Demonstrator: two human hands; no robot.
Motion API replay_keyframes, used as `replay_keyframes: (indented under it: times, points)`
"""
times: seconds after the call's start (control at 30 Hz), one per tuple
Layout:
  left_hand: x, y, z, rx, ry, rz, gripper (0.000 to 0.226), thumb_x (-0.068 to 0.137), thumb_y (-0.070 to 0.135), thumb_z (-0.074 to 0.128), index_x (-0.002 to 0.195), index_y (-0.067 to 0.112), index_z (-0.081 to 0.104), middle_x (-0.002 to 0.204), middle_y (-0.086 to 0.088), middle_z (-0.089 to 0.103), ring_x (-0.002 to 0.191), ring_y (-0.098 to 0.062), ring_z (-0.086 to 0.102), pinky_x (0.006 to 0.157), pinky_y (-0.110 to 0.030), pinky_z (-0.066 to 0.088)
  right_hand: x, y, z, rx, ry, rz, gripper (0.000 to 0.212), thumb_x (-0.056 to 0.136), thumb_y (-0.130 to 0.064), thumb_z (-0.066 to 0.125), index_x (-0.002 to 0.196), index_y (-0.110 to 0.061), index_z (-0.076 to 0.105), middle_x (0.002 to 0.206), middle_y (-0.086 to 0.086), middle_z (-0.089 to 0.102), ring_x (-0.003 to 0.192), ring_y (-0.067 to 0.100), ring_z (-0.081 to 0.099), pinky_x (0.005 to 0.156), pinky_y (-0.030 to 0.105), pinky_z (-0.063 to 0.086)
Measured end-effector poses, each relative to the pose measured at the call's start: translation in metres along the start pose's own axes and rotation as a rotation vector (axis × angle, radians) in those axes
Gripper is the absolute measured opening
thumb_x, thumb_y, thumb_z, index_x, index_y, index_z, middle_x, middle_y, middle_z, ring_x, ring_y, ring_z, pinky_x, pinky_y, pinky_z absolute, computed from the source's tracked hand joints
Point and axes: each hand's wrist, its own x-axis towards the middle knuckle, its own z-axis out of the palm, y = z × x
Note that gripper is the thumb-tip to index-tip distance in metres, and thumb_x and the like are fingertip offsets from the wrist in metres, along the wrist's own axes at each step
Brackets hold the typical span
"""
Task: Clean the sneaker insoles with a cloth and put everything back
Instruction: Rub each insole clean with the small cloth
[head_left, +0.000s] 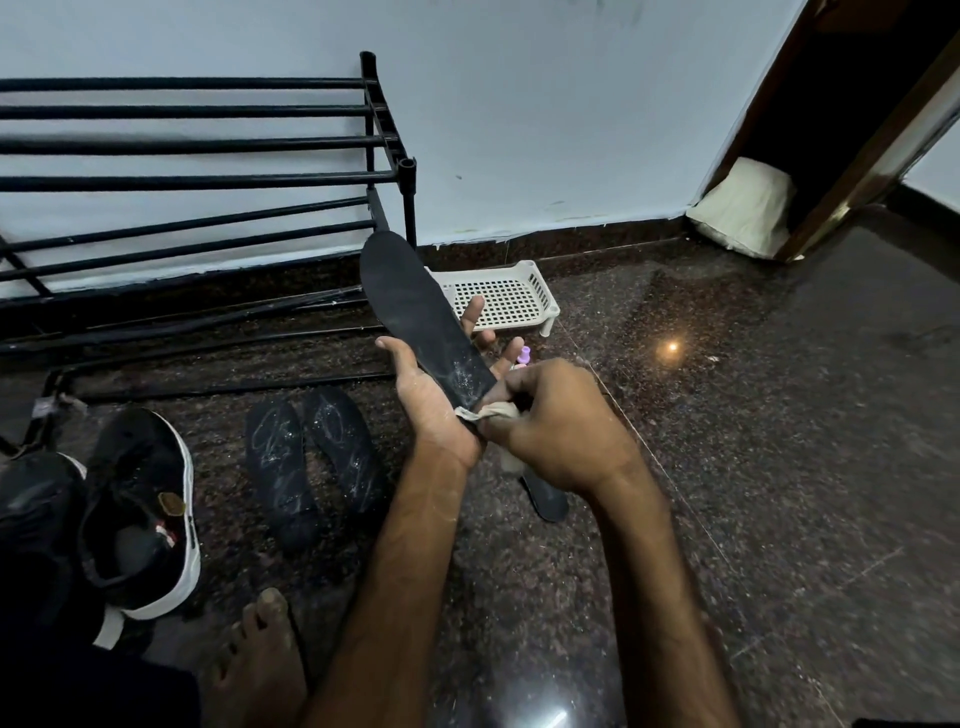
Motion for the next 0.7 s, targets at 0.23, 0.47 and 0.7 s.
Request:
replay_keyframes:
  times: [0.23, 0.47, 0.7]
  points:
    - [-0.005, 0.0, 0.003, 0.056, -0.025, -0.098, 0.091, 0.091, 0.078, 0.015, 0.085, 0.015, 0.081, 0.094, -0.007, 0.069, 0.062, -0.019, 0.066, 0.086, -0.043, 0.051, 0.003, 0.01, 0.001, -0.18, 0.2, 0.106, 0.004, 0.078, -0.018, 0.067, 0.079, -0.017, 0.071, 0.077, -0.003, 0.069, 0.076, 0.021, 0.066, 0.068, 0.03, 0.051]
    - [0.003, -0.002, -0.004, 0.057, 0.021, -0.003, 0.08, 0.093, 0.074, 0.024, 0.138, 0.014, 0.052, 0.13, -0.016, 0.059, 0.069, -0.019, 0.056, 0.085, -0.055, 0.055, 0.001, -0.007, -0.004, 0.049, -0.016, -0.031, 0.006, 0.08, -0.015, 0.075, 0.075, -0.016, 0.074, 0.073, -0.004, 0.073, 0.068, 0.006, 0.067, 0.066, 0.019, 0.052]
    - [0.003, 0.004, -0.008, 0.014, -0.003, -0.006, 0.075, 0.094, 0.073, 0.023, 0.107, 0.016, 0.069, 0.12, -0.011, 0.063, 0.064, -0.017, 0.059, 0.084, -0.051, 0.055, 0.0, -0.007, -0.002, -0.15, -0.049, -0.005, 0.009, 0.078, -0.012, 0.067, 0.07, -0.014, 0.07, 0.072, -0.004, 0.07, 0.073, 0.015, 0.067, 0.071, 0.03, 0.055]
